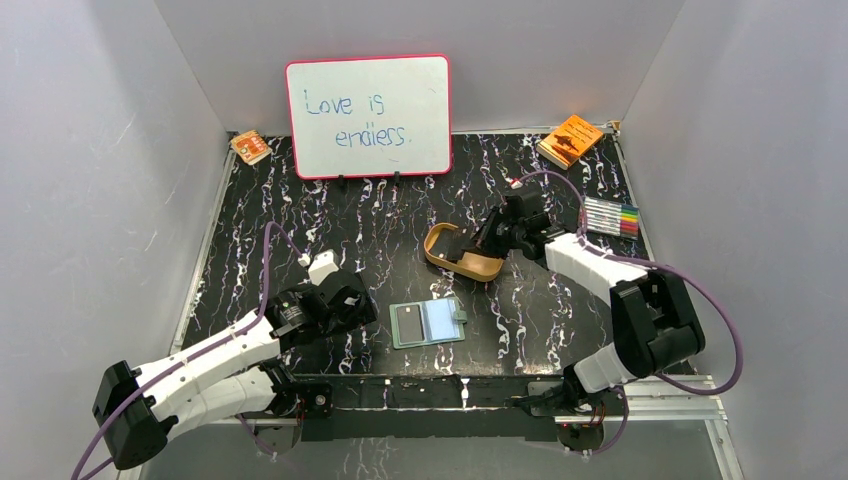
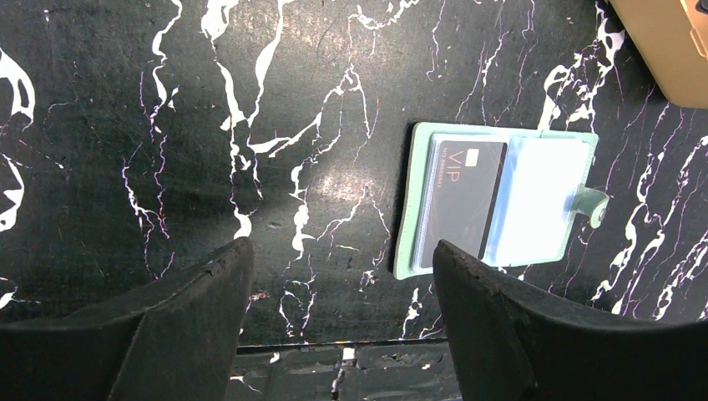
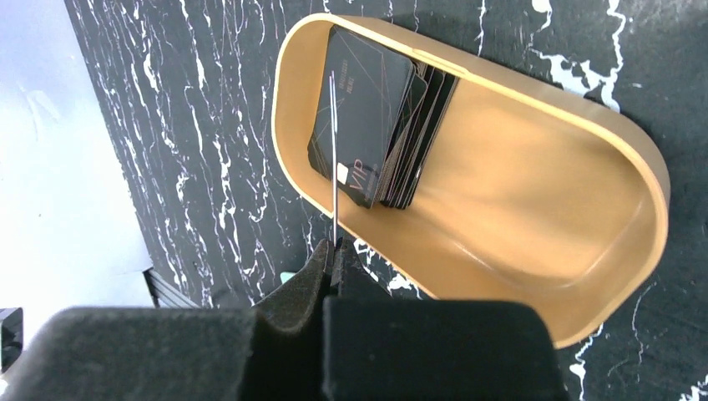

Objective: Put the credit cards into the card holder
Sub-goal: Pick up the credit card from the storage box.

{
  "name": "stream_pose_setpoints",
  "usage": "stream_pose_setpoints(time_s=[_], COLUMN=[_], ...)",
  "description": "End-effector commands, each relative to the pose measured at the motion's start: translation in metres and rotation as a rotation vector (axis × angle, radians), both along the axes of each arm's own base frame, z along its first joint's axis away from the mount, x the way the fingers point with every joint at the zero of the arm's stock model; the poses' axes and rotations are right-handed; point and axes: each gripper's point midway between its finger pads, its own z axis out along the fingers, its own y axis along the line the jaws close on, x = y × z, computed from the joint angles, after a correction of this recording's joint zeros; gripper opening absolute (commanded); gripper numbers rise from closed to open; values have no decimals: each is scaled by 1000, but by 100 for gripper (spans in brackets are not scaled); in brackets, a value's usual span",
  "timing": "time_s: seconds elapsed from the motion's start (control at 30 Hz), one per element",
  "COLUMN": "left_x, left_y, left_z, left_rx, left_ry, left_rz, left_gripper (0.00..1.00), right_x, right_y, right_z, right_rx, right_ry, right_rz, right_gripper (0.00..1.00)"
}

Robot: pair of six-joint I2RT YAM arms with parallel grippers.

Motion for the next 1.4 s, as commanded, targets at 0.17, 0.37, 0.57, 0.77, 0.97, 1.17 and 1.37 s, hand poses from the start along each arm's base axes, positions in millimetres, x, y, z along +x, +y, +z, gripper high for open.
stream_pose_setpoints(time_s=[0.17, 0.37, 0.57, 0.77, 0.97, 1.17, 1.37], left_x=[2, 4, 4, 5, 12, 30, 22], left_y=[6, 6, 5, 5, -1, -45, -78], left_z=[10, 14, 14, 21, 48, 130, 212], left_rx=[23, 18, 0, -11, -50, -314, -607], left_ry=[-27, -39, -44, -58, -110, -334, -595], left_rz=[4, 13, 23, 19, 11, -121, -298], left_gripper=[75, 75, 75, 75, 76, 81, 89], right_x=[-29, -58, -79, -88, -101, -127, -156], right_y=[-5, -8, -8, -4, 2, 4, 3], right_z=[65, 134, 161, 175, 195, 207, 212], right_rx=[203, 374, 476, 560, 656, 642, 597], right_ry=[179, 234, 256, 265, 208, -38, -279], right_rz=[-28, 57, 121, 151, 298, 528, 719], right_gripper=[0, 0, 0, 0, 0, 0, 0])
